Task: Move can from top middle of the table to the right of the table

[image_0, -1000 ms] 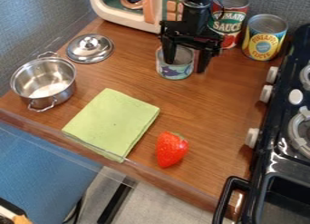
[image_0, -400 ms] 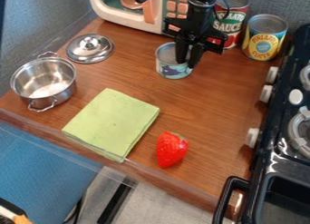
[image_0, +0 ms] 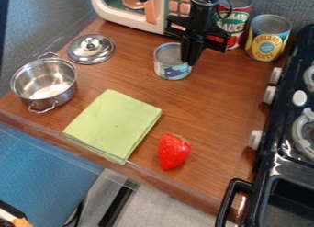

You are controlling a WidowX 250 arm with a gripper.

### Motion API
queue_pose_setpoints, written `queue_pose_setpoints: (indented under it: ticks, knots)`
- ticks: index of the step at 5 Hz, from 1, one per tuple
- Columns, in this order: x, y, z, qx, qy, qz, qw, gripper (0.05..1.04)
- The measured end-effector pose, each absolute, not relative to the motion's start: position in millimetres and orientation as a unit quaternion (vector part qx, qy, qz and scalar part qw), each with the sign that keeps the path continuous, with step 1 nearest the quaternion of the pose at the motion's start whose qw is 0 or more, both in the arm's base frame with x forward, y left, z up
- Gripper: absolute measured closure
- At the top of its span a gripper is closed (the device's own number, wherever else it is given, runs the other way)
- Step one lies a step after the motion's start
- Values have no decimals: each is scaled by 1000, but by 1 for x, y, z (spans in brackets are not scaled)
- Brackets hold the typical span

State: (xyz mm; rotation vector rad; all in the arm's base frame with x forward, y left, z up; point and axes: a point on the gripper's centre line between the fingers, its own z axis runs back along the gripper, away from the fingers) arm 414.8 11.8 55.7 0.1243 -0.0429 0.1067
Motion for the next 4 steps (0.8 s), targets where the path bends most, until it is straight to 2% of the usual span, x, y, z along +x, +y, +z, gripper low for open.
queue_pose_setpoints:
  ticks: [1,2,3,4]
  knots:
    - [414,20,83,41,-45,74,995,1017]
    - [406,11,121,18,-80,68,994,1017]
    - [387,-5,132,3,-76,47,996,1017]
    - [369,-29,122,-5,-58,15,998,1017]
